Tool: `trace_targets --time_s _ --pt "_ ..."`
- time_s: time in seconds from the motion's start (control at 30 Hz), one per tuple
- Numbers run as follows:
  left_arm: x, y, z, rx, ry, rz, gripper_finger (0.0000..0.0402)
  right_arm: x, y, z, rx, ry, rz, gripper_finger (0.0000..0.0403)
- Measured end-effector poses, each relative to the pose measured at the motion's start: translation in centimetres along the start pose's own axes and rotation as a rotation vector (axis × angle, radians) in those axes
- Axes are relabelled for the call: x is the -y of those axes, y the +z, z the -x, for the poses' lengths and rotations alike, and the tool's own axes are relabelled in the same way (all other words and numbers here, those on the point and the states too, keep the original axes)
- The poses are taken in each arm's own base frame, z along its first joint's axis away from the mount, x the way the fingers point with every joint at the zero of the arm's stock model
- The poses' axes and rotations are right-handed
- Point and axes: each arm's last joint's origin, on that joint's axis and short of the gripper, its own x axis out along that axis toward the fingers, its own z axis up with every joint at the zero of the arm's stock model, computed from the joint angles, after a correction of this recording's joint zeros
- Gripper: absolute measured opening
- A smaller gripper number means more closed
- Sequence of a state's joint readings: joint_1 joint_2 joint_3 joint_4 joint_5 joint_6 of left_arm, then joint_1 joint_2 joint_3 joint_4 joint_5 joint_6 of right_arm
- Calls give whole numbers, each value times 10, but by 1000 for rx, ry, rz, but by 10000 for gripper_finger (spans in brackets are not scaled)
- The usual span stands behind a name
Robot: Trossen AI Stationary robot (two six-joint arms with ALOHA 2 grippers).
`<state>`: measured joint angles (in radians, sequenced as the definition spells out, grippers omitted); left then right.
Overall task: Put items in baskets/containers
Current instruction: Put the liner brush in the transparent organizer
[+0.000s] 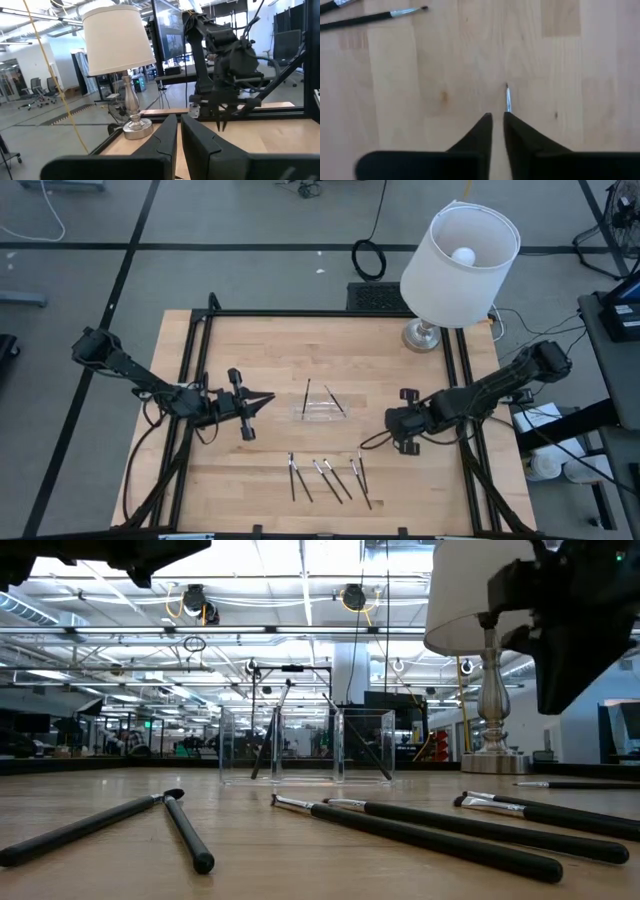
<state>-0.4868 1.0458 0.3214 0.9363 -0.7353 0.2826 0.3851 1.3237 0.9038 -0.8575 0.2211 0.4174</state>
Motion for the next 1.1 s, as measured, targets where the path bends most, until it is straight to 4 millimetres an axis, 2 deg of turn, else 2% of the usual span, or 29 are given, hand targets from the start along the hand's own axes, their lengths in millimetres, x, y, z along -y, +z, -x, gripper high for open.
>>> trace_targets --time_s 0.23,0.4,0.57,1.1 --pt "0 -1 0 -8 -2 -4 35 11 -1 -13 -191 4 -38 139" --pt "1 -2 0 -20 -5 -14 35 17 4 -17 -186 12 -7 184" --pt "0 -3 0 -20 -4 -15 35 21 3 -21 -204 48 11 191" --pt "0 -3 0 -21 -5 -22 35 30 -30 -58 -266 70 12 176"
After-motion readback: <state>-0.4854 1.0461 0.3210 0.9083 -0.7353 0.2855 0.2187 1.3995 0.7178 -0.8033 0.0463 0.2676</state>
